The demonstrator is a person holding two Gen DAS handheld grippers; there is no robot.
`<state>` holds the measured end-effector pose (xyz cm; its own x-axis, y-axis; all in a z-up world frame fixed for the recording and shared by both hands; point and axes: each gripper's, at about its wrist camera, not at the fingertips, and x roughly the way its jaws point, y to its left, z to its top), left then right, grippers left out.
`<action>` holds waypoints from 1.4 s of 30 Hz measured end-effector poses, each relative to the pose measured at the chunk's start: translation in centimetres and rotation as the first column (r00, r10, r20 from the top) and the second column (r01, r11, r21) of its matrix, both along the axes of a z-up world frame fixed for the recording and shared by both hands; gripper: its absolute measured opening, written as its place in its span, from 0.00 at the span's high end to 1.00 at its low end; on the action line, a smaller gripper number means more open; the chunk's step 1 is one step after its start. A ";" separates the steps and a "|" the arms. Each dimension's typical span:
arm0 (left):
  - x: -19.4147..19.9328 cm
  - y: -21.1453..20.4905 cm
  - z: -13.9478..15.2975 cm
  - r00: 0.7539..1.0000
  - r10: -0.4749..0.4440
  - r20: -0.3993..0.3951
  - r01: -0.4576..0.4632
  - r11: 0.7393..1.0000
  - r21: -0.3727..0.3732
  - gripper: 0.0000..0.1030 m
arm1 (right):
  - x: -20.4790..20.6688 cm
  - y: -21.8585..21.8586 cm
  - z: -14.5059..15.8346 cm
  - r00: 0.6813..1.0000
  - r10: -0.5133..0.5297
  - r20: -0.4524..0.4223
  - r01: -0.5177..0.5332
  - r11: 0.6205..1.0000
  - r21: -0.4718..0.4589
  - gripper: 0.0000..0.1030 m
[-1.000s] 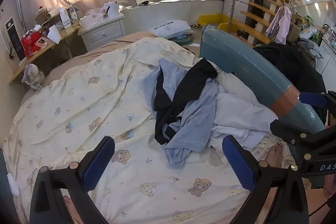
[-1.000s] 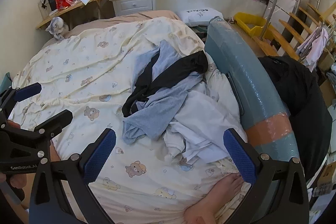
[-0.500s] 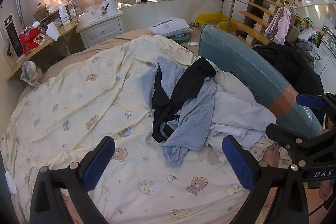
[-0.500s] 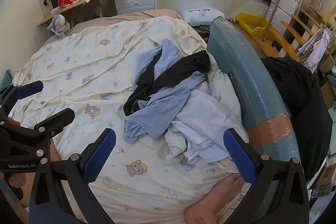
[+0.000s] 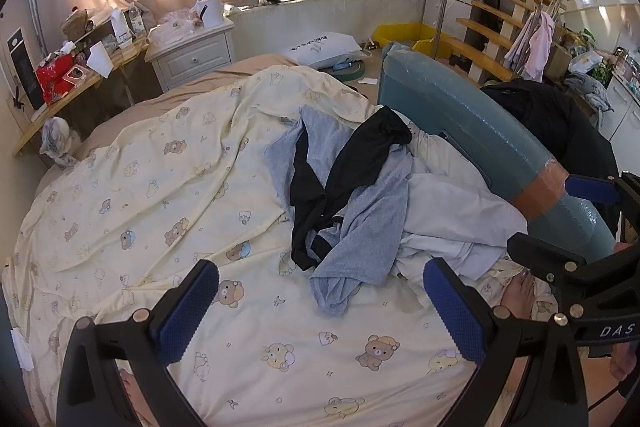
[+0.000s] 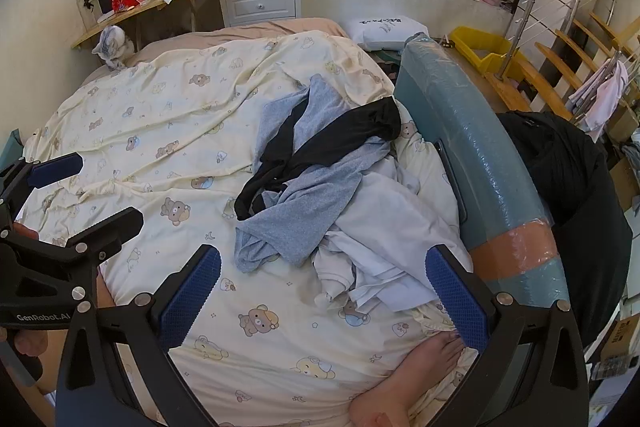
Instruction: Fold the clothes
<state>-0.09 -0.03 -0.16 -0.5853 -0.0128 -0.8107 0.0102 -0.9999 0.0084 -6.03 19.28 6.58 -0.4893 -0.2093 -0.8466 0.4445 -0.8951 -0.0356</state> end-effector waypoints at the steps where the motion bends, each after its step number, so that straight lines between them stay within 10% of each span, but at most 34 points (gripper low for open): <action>1: 0.0 0.0 0.0 1.000 0.000 0.001 0.000 1.000 0.001 0.00 | 0.0 0.0 0.0 1.000 0.000 0.000 0.000 1.000 0.000 0.00; 42: 0.0 -0.9 -0.5 0.999 0.023 0.028 -0.023 1.000 0.006 0.00 | -0.5 0.4 -0.3 1.000 -0.014 0.000 0.014 1.000 0.017 0.00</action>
